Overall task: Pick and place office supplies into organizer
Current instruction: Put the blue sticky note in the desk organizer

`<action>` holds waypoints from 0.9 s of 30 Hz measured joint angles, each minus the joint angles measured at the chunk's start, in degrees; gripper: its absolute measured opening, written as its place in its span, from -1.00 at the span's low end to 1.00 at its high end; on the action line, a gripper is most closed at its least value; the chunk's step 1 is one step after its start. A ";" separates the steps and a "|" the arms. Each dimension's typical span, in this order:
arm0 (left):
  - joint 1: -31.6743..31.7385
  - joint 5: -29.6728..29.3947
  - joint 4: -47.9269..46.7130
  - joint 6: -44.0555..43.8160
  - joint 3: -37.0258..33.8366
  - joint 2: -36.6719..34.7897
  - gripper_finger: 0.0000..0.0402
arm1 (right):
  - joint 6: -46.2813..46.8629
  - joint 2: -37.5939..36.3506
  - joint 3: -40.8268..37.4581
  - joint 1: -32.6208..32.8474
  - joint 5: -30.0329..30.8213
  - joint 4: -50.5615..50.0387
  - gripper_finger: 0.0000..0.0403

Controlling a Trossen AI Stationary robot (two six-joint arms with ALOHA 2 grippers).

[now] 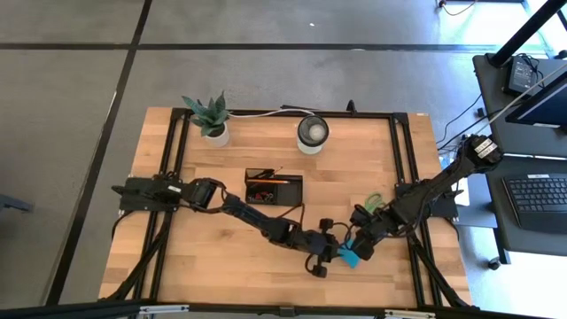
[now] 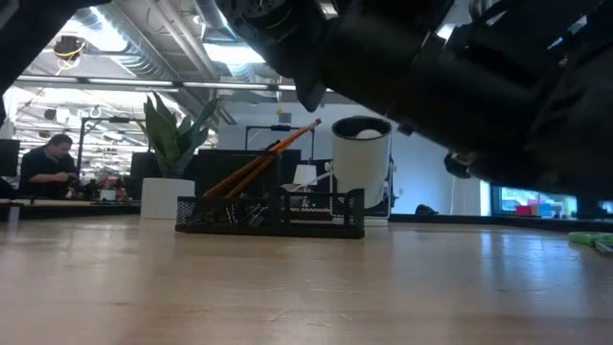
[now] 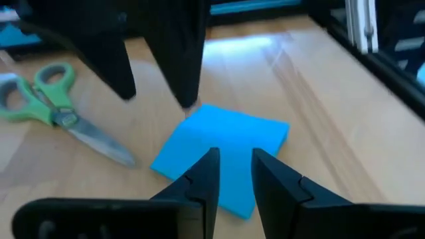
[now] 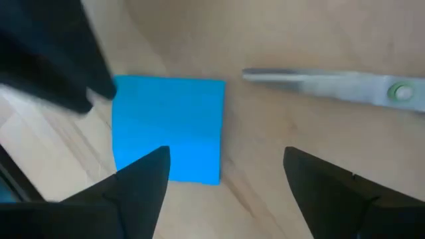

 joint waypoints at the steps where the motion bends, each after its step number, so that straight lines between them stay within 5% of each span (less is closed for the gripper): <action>1: 0.09 -0.08 0.70 -0.23 0.01 0.09 -0.62 | -0.12 0.00 0.00 -0.19 0.01 -0.05 0.47; 9: 0.71 1.17 2.82 -1.44 -0.03 3.44 -0.86 | -0.33 0.02 0.00 -0.40 0.01 -0.33 0.47; 21: 1.38 3.58 1.60 -2.17 0.11 3.88 -0.97 | 1.56 0.02 -0.52 -0.36 0.89 0.83 0.47; 27: 1.38 3.68 1.19 -2.05 0.13 3.85 -0.98 | 4.01 -0.26 -10.16 -0.36 -1.51 16.80 0.47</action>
